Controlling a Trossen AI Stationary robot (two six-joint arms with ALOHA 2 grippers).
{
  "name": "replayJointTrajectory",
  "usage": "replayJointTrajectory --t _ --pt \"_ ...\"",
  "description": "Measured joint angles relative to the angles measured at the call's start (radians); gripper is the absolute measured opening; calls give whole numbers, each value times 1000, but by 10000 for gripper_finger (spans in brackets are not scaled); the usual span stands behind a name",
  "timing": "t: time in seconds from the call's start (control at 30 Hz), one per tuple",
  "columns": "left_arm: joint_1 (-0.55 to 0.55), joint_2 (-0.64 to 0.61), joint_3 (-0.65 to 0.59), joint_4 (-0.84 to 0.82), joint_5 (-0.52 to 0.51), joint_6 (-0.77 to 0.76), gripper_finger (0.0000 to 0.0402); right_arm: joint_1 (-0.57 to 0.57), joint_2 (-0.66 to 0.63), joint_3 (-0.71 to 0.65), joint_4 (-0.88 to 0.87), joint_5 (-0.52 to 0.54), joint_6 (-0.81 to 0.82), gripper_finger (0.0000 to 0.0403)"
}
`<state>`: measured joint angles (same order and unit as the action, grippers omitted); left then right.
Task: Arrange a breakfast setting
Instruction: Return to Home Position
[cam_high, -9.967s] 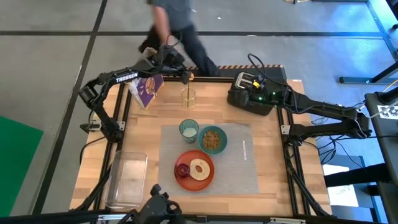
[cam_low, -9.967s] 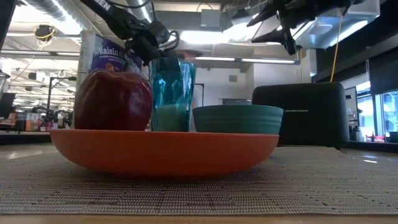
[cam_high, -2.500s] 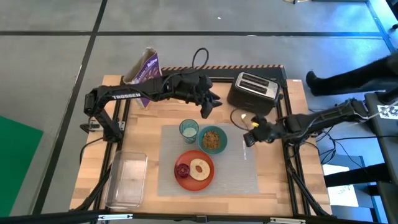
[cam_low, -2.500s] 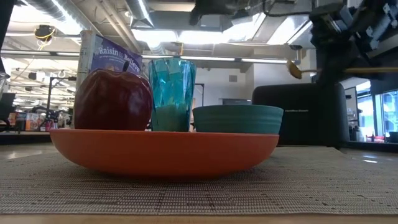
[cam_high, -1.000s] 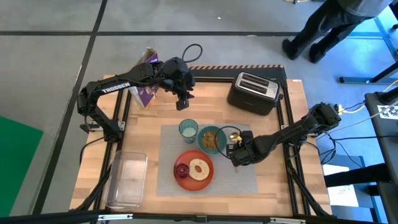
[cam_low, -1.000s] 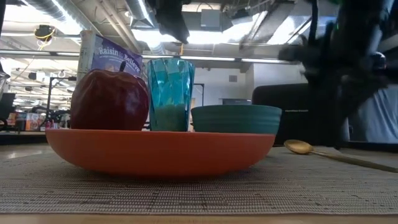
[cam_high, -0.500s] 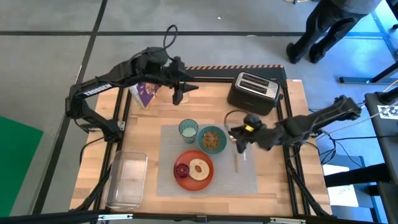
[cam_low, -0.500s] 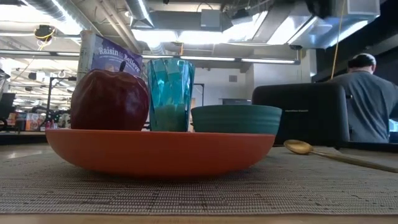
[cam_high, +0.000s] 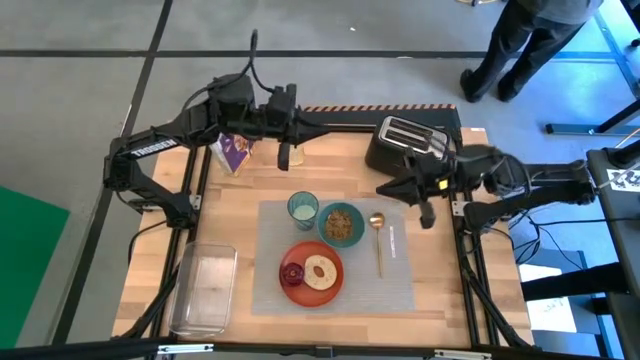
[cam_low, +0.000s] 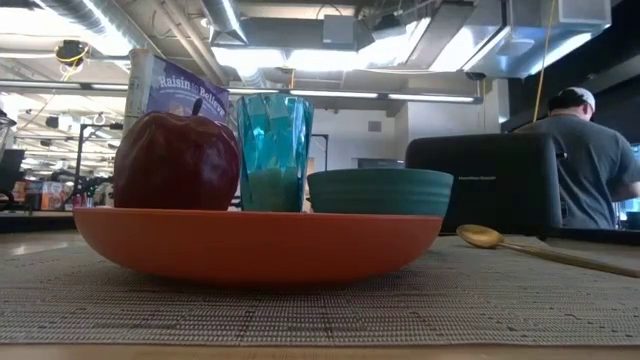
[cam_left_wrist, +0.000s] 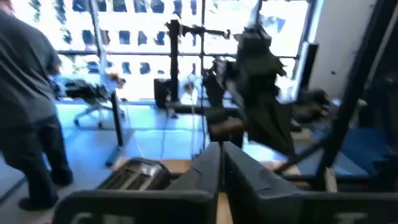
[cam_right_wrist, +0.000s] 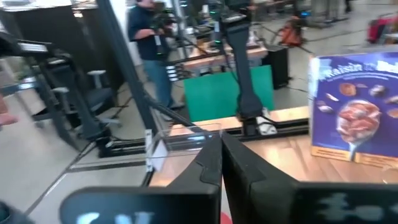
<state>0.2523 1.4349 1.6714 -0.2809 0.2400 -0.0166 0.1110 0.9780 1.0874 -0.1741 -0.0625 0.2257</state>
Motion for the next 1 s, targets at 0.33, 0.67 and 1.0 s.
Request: replayJointTrajectory --t 0.33,0.67,1.0 --pt "-98 -37 -60 -92 -43 16 1 -201 -173 -2 -193 -181 -36 1" --pt "-135 -387 -569 230 -104 -67 0 -203 -406 -128 -144 -139 -45 0" --pt "-167 -679 -977 341 -108 -68 0 -203 -499 -519 138 -87 3 0"
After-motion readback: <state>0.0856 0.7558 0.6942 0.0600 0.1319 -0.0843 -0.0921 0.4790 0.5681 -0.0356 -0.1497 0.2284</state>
